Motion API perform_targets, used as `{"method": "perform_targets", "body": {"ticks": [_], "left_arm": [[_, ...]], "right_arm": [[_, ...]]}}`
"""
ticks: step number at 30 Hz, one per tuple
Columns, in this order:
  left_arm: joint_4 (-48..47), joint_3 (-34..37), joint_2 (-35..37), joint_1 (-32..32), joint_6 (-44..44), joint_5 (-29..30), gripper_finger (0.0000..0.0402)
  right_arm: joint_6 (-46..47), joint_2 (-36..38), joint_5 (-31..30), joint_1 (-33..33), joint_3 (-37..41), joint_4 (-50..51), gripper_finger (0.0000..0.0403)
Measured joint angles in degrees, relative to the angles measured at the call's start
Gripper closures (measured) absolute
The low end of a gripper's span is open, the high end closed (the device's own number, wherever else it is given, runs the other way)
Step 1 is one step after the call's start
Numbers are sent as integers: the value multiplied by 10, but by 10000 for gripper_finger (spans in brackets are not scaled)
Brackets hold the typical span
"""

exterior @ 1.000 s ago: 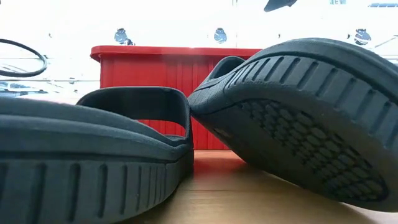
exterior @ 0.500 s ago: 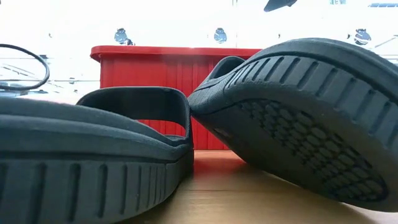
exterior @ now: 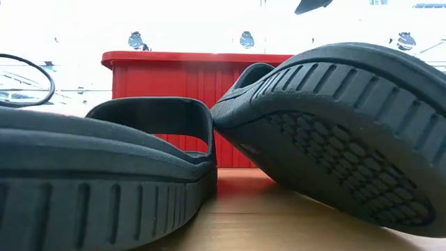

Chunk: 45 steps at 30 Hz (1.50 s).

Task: Pick and place slides into bin
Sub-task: Put the black slipper into the red container

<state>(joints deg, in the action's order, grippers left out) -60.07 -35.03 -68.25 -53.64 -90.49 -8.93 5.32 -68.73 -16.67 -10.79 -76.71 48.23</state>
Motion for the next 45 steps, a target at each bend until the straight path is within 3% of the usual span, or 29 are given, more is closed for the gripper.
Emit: {"method": "perform_targets", "body": {"ticks": [16,26,38,45], "left_arm": [[0,-32,36,59,-2,-15,401],[-22,-86,85,89,2,12,401],[-156,-242,110,116,75,20,401],[-234,-365,109,139,115,123,401]], "right_arm": [[-2,0,2,0,0,-40,167],[-2,0,2,0,0,-51,167],[-2,0,0,0,0,-69,167],[-2,0,0,0,0,-94,167]]}}
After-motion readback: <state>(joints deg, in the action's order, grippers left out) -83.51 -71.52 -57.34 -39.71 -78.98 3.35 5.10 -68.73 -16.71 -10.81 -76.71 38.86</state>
